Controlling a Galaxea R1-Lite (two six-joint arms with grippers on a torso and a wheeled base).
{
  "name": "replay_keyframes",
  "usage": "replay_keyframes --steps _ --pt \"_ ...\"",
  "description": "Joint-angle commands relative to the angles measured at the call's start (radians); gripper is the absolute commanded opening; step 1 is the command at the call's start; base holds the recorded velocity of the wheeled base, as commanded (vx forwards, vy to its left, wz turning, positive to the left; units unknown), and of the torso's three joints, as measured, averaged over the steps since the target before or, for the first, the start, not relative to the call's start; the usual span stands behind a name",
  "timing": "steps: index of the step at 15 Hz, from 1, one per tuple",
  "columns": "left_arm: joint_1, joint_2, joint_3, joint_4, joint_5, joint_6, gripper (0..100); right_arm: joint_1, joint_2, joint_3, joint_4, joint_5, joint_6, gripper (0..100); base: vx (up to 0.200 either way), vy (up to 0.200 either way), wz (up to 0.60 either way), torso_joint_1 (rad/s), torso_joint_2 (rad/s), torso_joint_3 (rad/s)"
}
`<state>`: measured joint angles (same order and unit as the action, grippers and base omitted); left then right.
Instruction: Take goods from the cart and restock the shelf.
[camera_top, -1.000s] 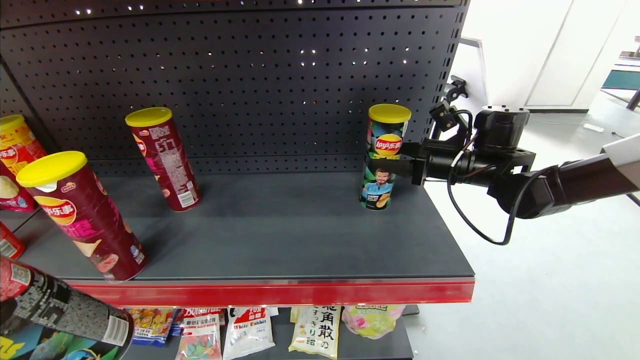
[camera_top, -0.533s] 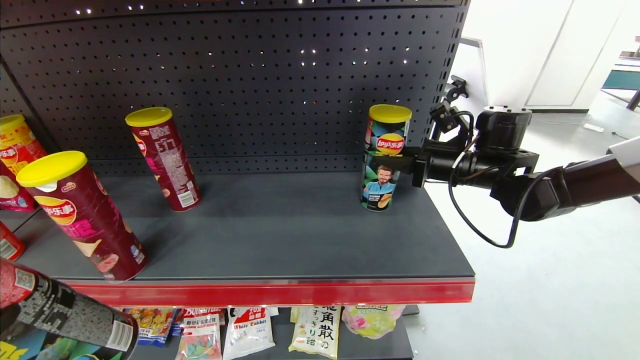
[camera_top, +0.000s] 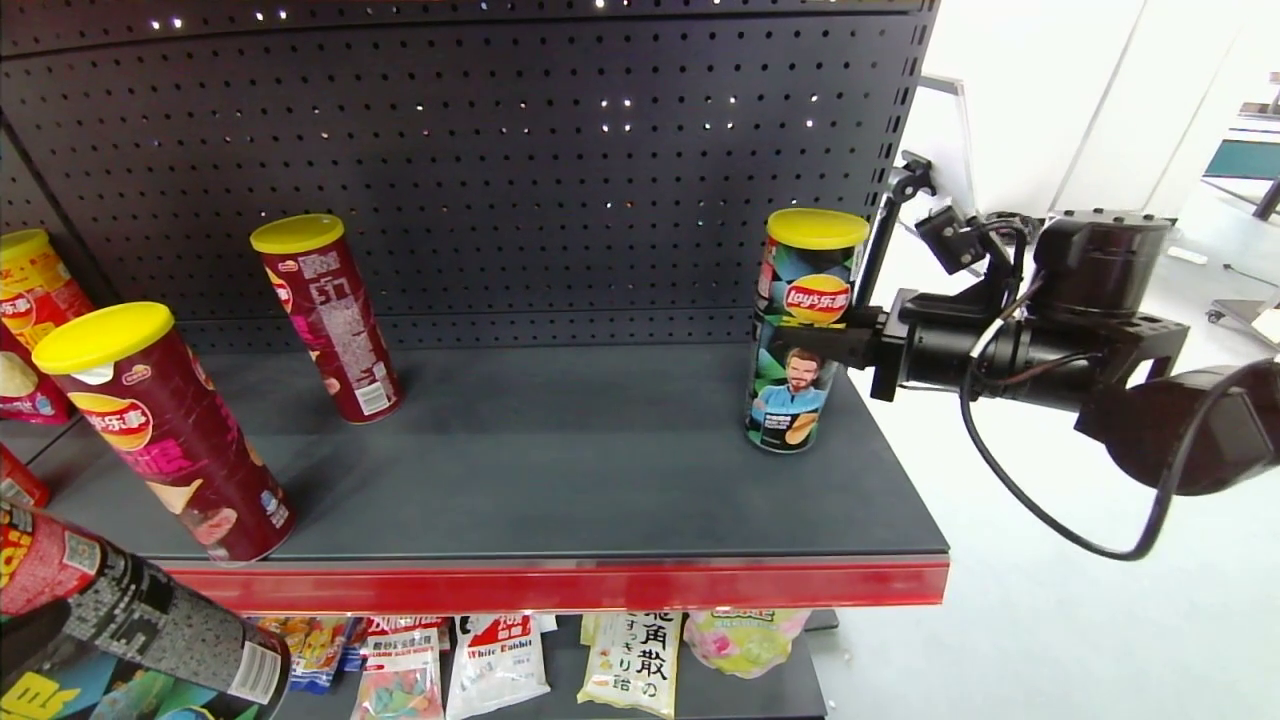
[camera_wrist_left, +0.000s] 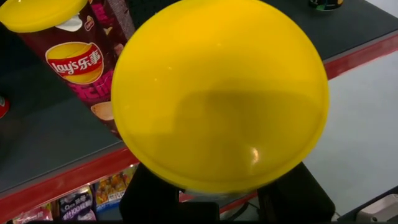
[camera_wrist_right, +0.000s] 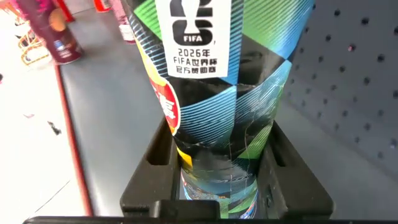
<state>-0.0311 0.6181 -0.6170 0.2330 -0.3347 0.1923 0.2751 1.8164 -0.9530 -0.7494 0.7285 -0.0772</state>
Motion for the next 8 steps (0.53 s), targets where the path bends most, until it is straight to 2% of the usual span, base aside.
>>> replay_keyframes --steps 1,4,6,8 --pt "-0.001 -0.015 -0.001 0.0 -0.001 0.007 0 0.003 -0.08 0.037 -0.002 -0.001 -0.003 0 0.0 0.0 0.0 0.0 0.0 0.0" --pt "0.0 -0.06 0.005 0.002 0.016 0.033 0 0.03 -0.123 0.037 -0.001 -0.015 -0.001 0 0.0 0.0 0.0 0.0 0.0 0.0" --pt "0.002 -0.063 -0.004 0.003 0.069 0.032 0 0.073 -0.141 0.051 0.002 -0.041 0.004 0 0.0 0.0 0.0 0.0 0.0 0.0" --pt "0.002 -0.055 -0.012 0.003 0.072 0.027 0 0.102 -0.158 0.074 0.002 -0.061 0.004 0 0.0 0.0 0.0 0.0 0.0 0.0"
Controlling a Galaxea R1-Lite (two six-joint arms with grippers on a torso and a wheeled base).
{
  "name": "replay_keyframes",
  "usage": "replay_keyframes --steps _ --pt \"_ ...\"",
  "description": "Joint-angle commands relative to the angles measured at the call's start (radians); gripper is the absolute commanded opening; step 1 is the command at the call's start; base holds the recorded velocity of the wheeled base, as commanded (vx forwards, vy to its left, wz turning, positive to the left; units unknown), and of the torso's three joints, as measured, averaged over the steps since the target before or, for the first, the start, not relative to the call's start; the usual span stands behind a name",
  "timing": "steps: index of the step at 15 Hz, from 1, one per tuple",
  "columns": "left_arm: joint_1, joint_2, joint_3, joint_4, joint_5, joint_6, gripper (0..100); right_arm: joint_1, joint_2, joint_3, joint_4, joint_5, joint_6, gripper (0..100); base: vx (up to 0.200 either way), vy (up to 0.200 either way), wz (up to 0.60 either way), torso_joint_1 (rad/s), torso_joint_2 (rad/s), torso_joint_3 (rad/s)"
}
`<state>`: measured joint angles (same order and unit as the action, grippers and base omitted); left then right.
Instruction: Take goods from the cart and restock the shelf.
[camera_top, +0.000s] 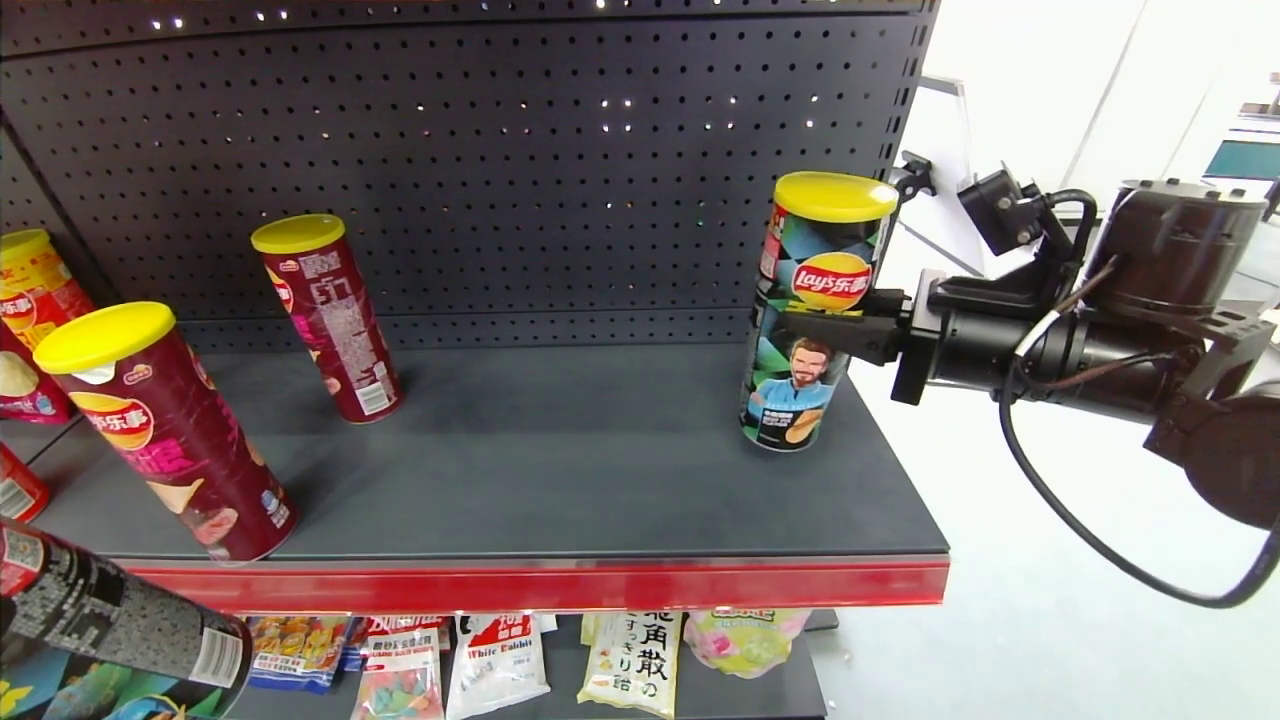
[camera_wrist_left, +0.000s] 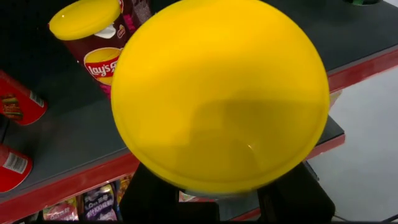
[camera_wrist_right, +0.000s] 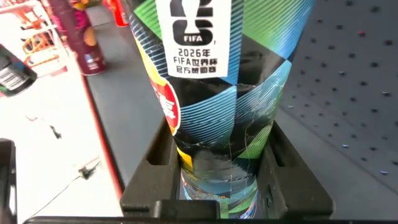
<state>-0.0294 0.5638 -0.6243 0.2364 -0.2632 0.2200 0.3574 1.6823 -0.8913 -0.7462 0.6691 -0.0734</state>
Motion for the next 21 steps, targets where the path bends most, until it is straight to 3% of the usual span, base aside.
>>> replay_keyframes --steps 1,10,21 --pt "0.0 0.004 -0.005 -0.002 0.001 -0.002 0 0.028 -0.035 0.031 -0.001 -0.008 0.0 0 0.0 0.0 0.0 0.0 0.0 0.0" --pt "0.0 -0.004 0.0 0.0 0.005 -0.002 0 0.032 -0.078 0.196 -0.004 -0.002 -0.008 0 0.0 0.0 0.0 0.0 0.0 0.0" --pt "0.0 -0.002 0.001 -0.002 0.005 -0.019 0 -0.002 -0.001 0.147 -0.015 0.004 -0.005 0 0.0 0.0 0.0 0.0 0.0 0.0"
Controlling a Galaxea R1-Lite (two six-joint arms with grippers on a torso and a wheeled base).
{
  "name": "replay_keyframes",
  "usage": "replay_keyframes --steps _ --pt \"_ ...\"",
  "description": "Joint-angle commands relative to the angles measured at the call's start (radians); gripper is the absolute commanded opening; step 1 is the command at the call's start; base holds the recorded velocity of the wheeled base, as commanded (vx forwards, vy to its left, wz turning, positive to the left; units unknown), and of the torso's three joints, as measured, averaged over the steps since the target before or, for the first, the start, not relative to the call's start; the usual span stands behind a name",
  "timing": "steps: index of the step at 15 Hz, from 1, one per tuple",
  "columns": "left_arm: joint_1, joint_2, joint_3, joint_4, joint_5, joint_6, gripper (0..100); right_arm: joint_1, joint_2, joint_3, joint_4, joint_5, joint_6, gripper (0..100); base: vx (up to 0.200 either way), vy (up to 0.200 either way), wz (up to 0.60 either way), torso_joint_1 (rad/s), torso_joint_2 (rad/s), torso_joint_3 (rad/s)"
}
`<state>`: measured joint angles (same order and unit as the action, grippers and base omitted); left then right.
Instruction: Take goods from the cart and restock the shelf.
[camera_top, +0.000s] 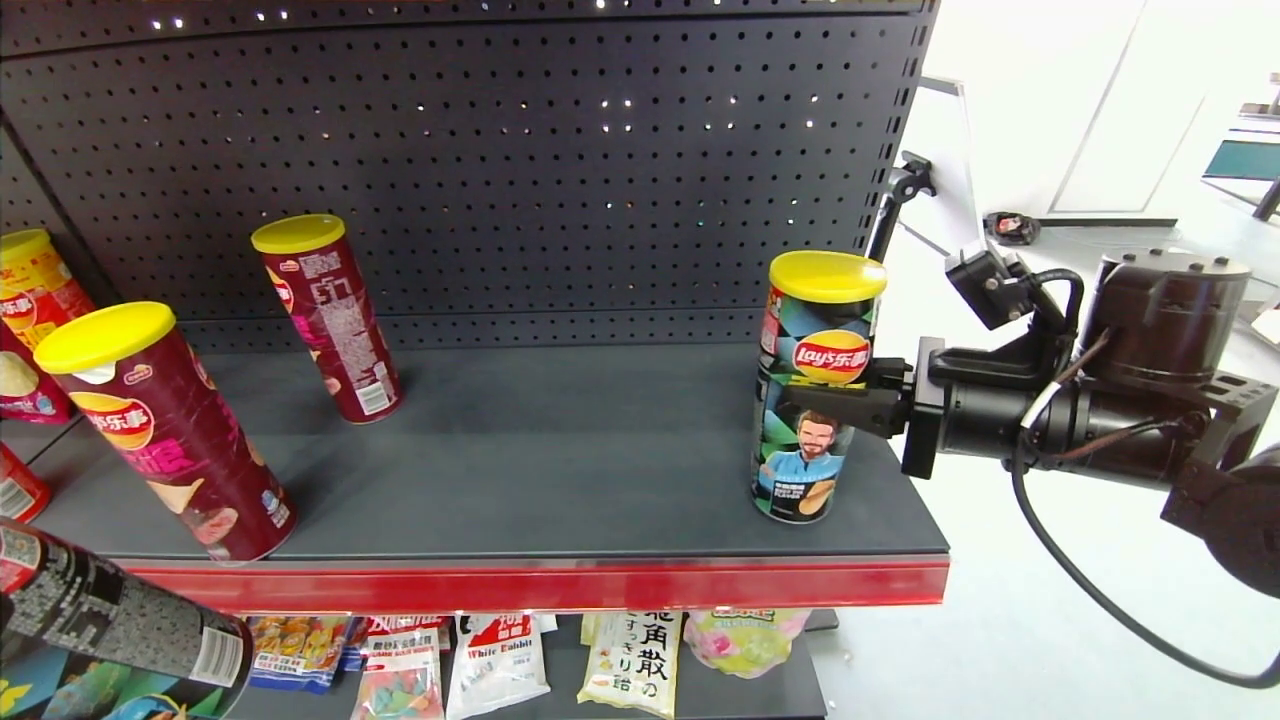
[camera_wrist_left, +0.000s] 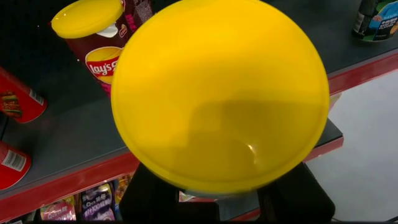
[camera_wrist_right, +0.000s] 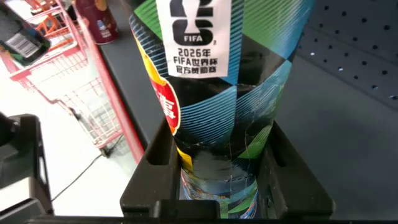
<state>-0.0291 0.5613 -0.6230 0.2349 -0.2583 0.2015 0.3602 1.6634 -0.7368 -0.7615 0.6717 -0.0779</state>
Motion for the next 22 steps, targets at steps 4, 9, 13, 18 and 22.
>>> replay_keyframes --steps 4,9,13,18,22 --pt "0.0 0.002 0.0 -0.002 0.001 -0.005 0 -0.017 0.027 0.03 -0.056 0.002 -0.019 0 0.0 0.0 0.0 0.0 0.0 0.0" --pt "0.0 0.003 -0.003 -0.003 0.001 -0.005 0 -0.017 0.038 0.071 -0.105 0.014 -0.017 0 0.0 0.0 0.0 0.0 0.0 0.0" --pt "0.0 0.003 -0.003 -0.003 -0.001 -0.005 0 -0.023 0.03 0.1 -0.107 0.04 -0.019 0 0.0 0.0 0.0 0.0 0.0 0.0" --pt "0.0 0.006 -0.007 -0.005 -0.001 -0.005 0 -0.02 0.016 0.108 -0.107 0.048 -0.019 0 0.0 0.0 0.0 0.0 0.0 0.0" --pt "0.0 0.005 -0.007 -0.005 -0.001 -0.005 0 -0.017 0.01 0.111 -0.107 0.048 -0.016 0 0.0 0.0 0.0 0.0 0.0 0.0"
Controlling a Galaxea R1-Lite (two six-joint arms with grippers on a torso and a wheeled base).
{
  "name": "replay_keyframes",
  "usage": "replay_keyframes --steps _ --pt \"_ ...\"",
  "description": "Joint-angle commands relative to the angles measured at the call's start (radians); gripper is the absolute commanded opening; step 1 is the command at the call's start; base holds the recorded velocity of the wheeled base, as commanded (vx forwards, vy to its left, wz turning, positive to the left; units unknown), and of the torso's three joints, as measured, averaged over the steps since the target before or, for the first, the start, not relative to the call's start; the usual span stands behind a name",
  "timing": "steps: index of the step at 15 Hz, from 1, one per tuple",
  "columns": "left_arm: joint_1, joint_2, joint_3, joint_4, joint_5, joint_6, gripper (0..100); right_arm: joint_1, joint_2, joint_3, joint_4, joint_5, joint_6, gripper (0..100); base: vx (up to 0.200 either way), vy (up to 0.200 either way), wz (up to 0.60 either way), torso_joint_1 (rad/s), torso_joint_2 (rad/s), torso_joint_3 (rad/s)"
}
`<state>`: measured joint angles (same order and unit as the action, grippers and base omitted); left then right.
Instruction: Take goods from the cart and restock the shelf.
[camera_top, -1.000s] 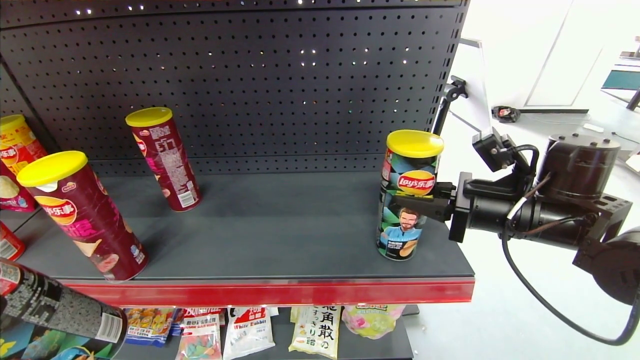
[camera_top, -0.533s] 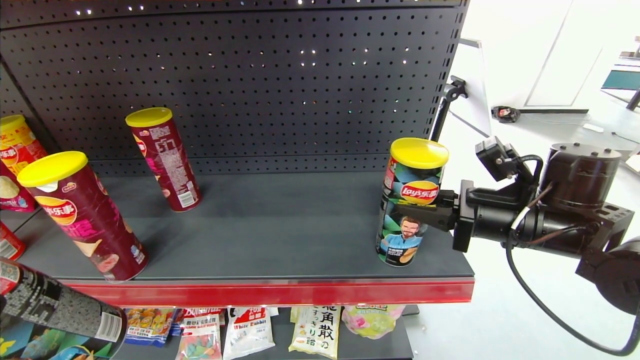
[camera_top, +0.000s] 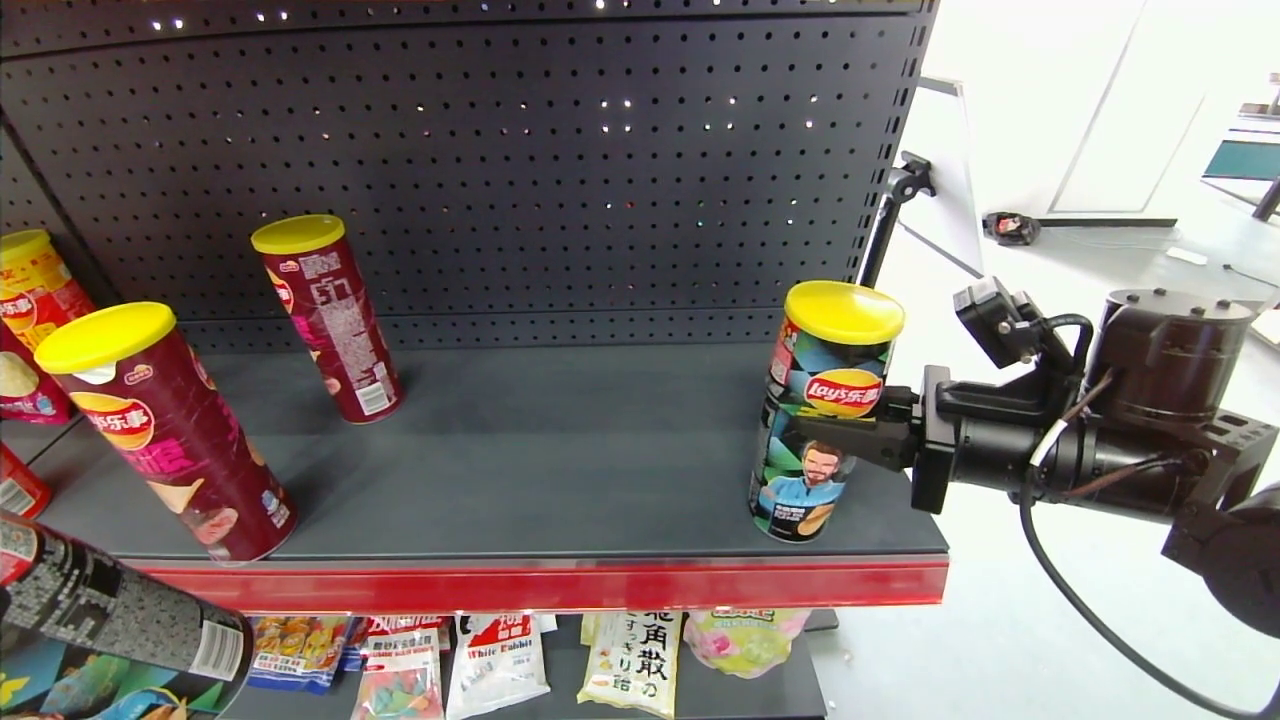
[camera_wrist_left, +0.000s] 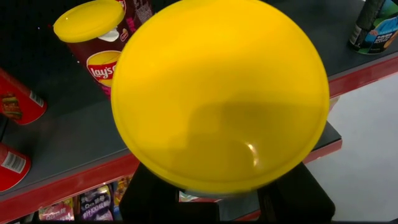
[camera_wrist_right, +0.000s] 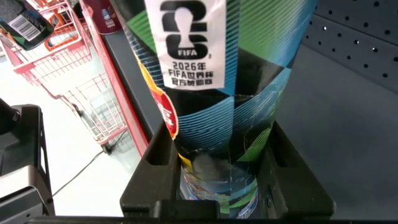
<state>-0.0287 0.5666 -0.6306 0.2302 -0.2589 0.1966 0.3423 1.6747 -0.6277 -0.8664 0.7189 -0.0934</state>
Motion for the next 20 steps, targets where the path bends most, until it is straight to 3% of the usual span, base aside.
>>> replay_keyframes --steps 1,19,20 --pt "0.0 -0.001 0.0 0.0 0.0 0.0 0 0.001 -0.006 0.002 -0.002 -0.001 0.0 0 0.0 0.0 0.0 0.0 0.0 0.0" --pt "0.0 -0.002 -0.007 0.0 0.0 0.0 0 0.027 -0.033 0.042 0.0 -0.006 0.004 0 0.0 0.0 0.0 0.0 0.0 0.0" --pt "0.0 -0.002 -0.007 0.0 0.0 0.0 0 0.026 -0.032 0.042 0.0 -0.006 0.004 100 0.0 0.0 0.0 0.0 0.0 0.0"
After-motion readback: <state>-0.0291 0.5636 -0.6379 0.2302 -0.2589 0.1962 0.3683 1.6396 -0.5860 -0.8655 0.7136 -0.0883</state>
